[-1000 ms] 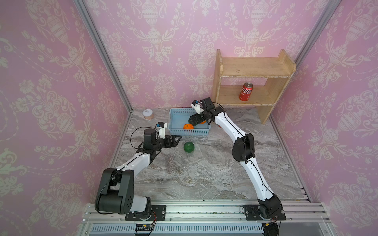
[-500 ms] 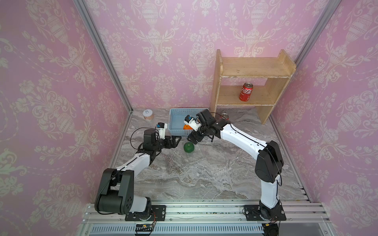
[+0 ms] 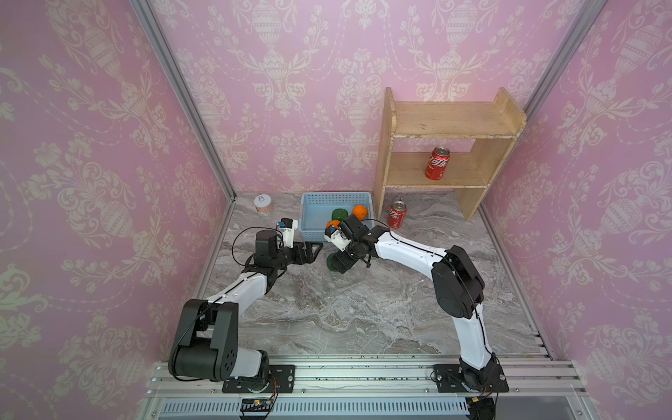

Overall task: Take oranges out of containers
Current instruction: Pick up the orange from the packing box.

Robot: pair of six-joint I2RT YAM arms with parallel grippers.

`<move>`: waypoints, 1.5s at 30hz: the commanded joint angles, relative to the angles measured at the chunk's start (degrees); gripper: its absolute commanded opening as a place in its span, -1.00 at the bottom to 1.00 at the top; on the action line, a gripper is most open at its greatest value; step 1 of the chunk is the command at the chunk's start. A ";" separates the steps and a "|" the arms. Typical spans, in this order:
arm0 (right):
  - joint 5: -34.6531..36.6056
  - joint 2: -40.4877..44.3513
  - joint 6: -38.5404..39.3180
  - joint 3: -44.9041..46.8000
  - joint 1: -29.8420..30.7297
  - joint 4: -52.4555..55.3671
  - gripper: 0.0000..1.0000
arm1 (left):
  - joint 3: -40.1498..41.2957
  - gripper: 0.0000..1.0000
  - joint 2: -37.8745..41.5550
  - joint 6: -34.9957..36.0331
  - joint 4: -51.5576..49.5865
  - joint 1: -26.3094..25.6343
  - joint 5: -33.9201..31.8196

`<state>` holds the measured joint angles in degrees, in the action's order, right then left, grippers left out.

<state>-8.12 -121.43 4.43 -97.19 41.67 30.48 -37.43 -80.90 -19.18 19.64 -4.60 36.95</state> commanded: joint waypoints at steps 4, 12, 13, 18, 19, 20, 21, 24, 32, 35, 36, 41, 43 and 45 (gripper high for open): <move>-0.78 -3.60 -1.40 -4.78 0.79 3.13 0.63 | 0.46 0.98 1.17 0.72 -0.97 0.03 0.76; -1.02 -6.12 -1.88 -9.25 1.13 7.73 0.58 | 0.16 0.98 0.13 0.72 -0.57 0.04 1.02; -0.95 -6.40 -2.00 -9.59 1.26 8.12 0.57 | 0.12 0.98 0.18 0.71 -0.48 0.06 1.02; -0.46 -7.60 -2.35 -10.96 1.32 9.96 0.46 | 0.27 0.98 0.19 0.72 -0.39 0.08 1.11; -0.45 -7.83 -2.33 -11.17 1.31 10.27 0.43 | 0.27 0.98 0.31 0.79 -0.39 0.05 1.11; -0.33 -7.86 -2.27 -11.35 1.31 10.54 0.40 | 0.17 0.98 0.23 0.81 -0.39 0.09 1.11; -0.30 -7.86 -2.23 -11.45 1.36 10.63 0.37 | 0.24 0.98 0.22 0.81 -0.44 0.10 1.19; 0.03 -7.38 -2.30 -11.45 1.31 10.83 0.27 | 0.12 0.98 0.18 0.81 -0.34 0.07 1.20; 0.73 -1.32 -1.51 -10.35 1.26 11.86 0.23 | -0.15 0.98 0.05 0.81 -0.13 0.03 1.26; 0.22 2.24 -1.04 -10.00 0.61 11.45 0.22 | -0.36 0.98 -0.16 0.73 0.19 0.10 1.44; -0.49 3.40 -0.97 -9.45 0.16 10.45 0.21 | -0.35 0.98 -0.34 0.63 0.33 0.03 1.52; -6.26 6.16 -2.40 -7.34 -4.02 4.16 0.19 | -0.18 0.98 -0.51 0.26 0.98 0.06 1.90; -6.07 5.76 -2.25 -8.65 -5.61 3.53 0.18 | 0.14 0.98 -0.26 0.32 1.06 0.03 1.90; -5.46 4.47 -2.28 -10.99 -7.34 2.93 0.18 | 0.41 0.98 0.02 0.46 0.99 0.04 1.90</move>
<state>-12.64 -115.87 2.87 -106.21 36.40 35.35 -37.39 -81.10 -19.16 19.70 -4.60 37.23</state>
